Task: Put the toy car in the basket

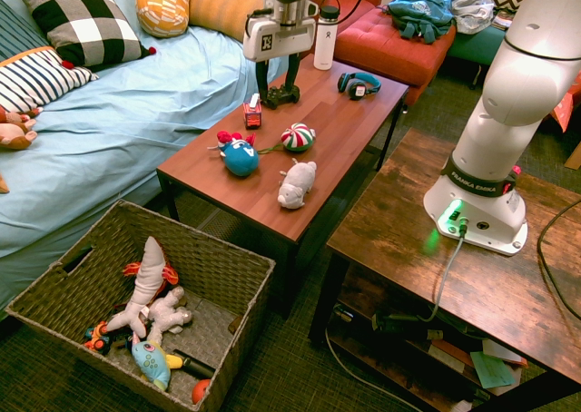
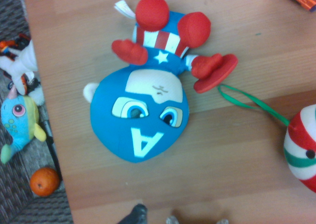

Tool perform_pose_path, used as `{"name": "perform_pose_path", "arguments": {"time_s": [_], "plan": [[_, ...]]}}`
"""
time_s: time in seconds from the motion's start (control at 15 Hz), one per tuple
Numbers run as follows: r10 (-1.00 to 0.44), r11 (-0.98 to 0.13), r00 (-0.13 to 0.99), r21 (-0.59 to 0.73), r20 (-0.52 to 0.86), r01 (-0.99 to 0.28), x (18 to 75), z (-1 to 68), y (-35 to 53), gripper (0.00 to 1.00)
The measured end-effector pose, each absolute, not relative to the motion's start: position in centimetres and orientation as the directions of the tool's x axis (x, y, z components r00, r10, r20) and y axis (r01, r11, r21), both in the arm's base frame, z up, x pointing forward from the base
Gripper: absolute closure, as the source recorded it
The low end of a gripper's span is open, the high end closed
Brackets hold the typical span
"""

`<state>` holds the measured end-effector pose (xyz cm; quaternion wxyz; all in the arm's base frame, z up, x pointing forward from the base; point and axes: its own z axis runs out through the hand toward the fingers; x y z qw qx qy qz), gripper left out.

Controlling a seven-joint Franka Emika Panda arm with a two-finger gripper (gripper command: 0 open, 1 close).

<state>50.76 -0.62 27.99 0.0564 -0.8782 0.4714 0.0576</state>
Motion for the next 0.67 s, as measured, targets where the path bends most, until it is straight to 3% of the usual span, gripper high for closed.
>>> {"name": "perform_pose_path", "arguments": {"time_s": [0.33,0.67], "plan": [[-0.893,-0.399,0.376,0.047,-0.246,-0.916,58.1,22.7,-3.6,0.0],[-0.955,-0.223,0.164,0.233,-0.248,-0.947,62.0,17.9,-6.2,0.0]]}}
